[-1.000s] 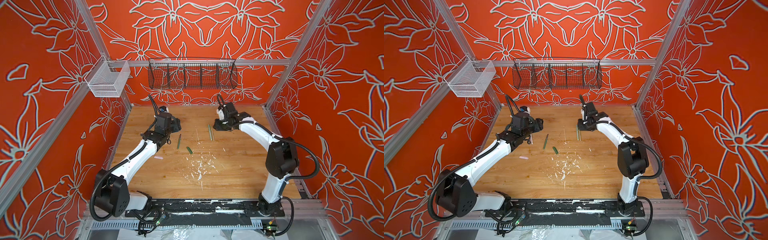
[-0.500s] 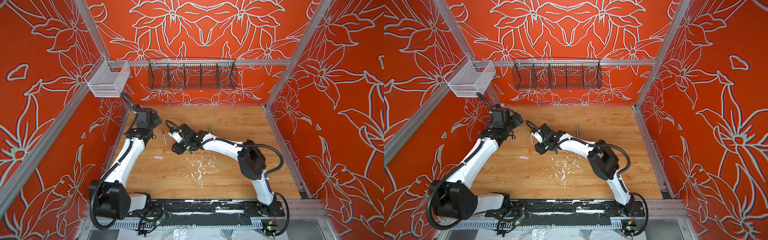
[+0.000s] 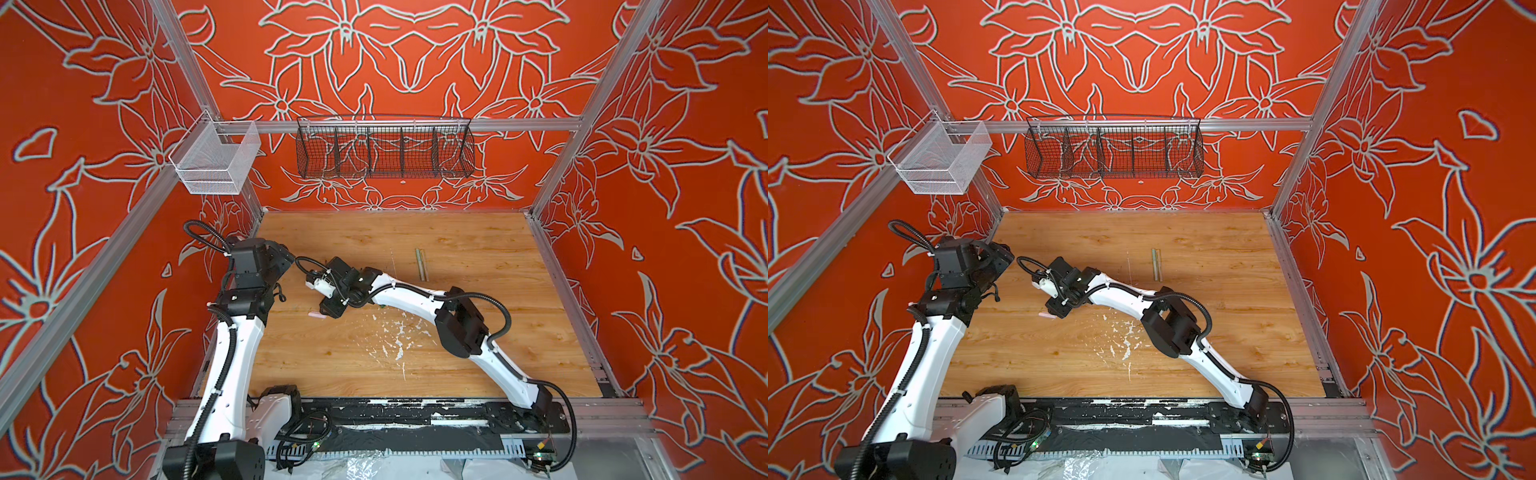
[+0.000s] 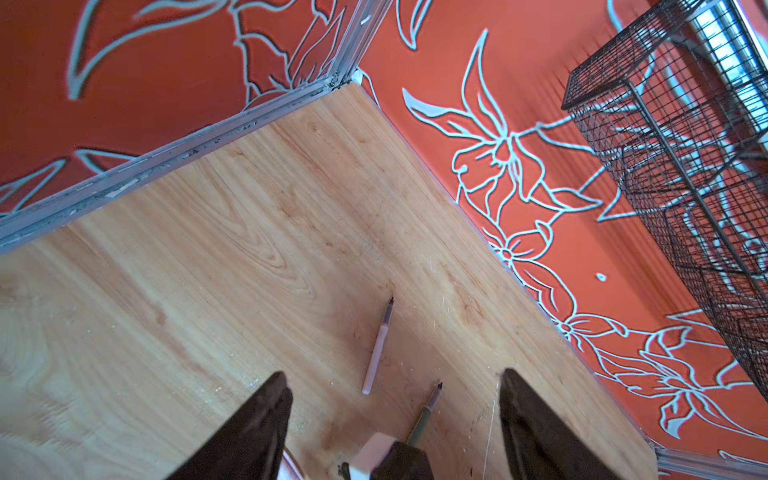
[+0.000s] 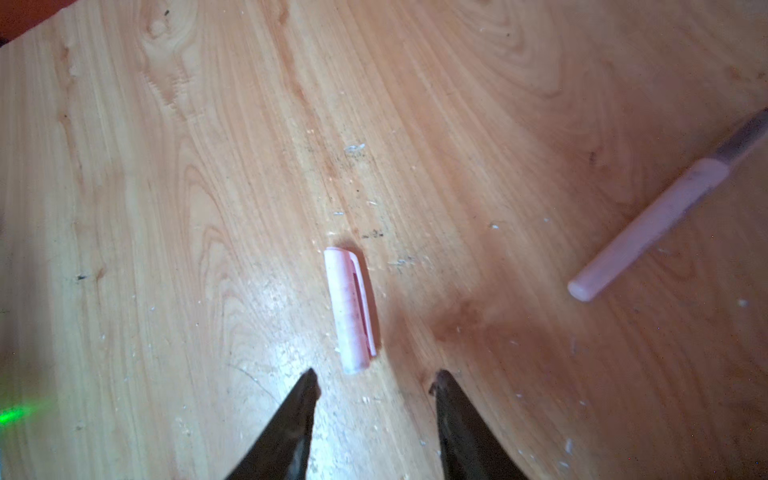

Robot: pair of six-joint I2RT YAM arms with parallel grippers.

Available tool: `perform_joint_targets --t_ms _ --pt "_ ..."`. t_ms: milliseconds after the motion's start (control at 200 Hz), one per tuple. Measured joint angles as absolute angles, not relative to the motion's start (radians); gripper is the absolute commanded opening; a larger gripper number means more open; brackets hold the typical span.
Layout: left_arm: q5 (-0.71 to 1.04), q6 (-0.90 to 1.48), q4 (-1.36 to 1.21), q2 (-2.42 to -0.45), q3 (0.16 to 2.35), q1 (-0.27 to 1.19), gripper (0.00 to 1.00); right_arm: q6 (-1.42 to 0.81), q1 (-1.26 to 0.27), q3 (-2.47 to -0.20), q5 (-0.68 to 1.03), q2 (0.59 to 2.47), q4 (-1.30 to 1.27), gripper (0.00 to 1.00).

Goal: Insert the pens into the pen caps
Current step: 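Move the right gripper over the pink cap while the left arm draws back, then lower the right gripper and close it on the pink cap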

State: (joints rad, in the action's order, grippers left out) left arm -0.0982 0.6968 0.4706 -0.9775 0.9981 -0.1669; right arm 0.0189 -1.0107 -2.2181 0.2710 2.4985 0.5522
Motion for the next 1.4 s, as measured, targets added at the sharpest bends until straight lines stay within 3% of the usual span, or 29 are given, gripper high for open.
perform_joint_targets --t_ms 400,666,1071,1401 --pt "-0.069 0.693 0.520 -0.931 1.000 -0.199 0.79 0.068 -1.056 -2.449 0.209 2.665 0.692 0.38" --pt "-0.056 0.693 0.525 -0.914 1.000 -0.210 0.79 0.086 -1.086 -2.467 0.116 2.674 0.719 0.30" --pt "-0.045 0.692 0.524 -0.911 1.000 -0.211 0.79 0.064 -1.108 -2.236 -0.004 2.562 0.550 0.23" --pt "-0.039 0.692 0.522 -0.911 1.000 -0.212 0.79 0.039 -1.107 -2.186 -0.023 2.541 0.500 0.20"
